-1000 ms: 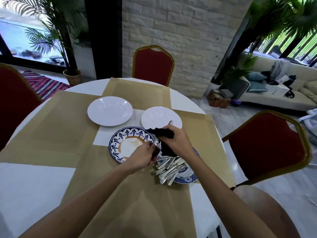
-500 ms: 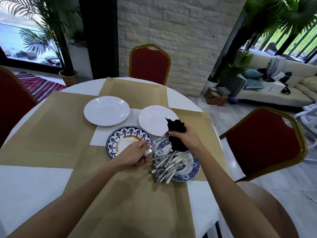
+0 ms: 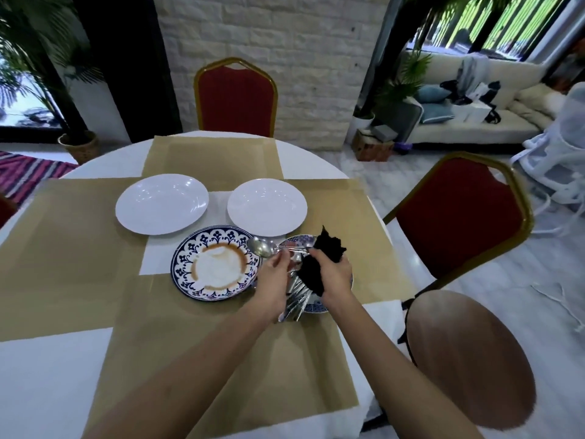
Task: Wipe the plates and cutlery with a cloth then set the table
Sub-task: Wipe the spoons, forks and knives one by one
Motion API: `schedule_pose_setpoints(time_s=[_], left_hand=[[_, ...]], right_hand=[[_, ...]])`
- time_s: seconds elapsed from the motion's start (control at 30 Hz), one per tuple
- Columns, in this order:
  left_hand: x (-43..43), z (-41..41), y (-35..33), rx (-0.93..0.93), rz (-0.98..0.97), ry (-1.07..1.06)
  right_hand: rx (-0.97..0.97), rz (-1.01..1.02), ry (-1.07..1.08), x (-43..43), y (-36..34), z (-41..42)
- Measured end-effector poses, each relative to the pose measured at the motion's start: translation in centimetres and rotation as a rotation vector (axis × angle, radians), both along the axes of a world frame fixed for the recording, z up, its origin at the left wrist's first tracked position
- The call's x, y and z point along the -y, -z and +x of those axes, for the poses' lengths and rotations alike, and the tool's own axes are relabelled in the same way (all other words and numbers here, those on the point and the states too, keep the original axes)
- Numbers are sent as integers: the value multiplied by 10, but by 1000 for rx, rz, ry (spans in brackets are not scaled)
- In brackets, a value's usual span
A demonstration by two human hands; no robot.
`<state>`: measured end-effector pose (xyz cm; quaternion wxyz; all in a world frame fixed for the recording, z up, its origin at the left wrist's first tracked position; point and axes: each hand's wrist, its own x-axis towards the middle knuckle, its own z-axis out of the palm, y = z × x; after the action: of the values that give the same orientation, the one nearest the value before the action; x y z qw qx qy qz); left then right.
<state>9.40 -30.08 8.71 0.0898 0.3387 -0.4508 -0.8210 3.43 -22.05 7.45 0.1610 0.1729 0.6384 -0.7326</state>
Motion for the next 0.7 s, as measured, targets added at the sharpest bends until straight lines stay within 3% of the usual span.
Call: schedule_pose_setpoints(time_s=[0.13, 0.2, 0.33, 0.43, 0.53, 0.6, 0.7], left_hand=[[7, -16, 17, 53, -173, 4], [13, -29, 35, 175, -226, 42], [21, -48, 51, 346, -381, 342], [18, -57, 48, 404, -666, 666], [15, -65, 53, 428, -1044, 850], [11, -68, 54, 397, -1217, 880], [5, -67, 54, 354, -1306, 785]], right_hand=[[41, 57, -102, -26, 11, 2], [85, 101, -150, -41, 15, 5], [164, 89, -129, -69, 28, 9], [182, 88, -102, -86, 35, 8], [185, 72, -77, -98, 38, 6], [186, 76, -68, -105, 42, 5], [182, 72, -46, -110, 47, 3]])
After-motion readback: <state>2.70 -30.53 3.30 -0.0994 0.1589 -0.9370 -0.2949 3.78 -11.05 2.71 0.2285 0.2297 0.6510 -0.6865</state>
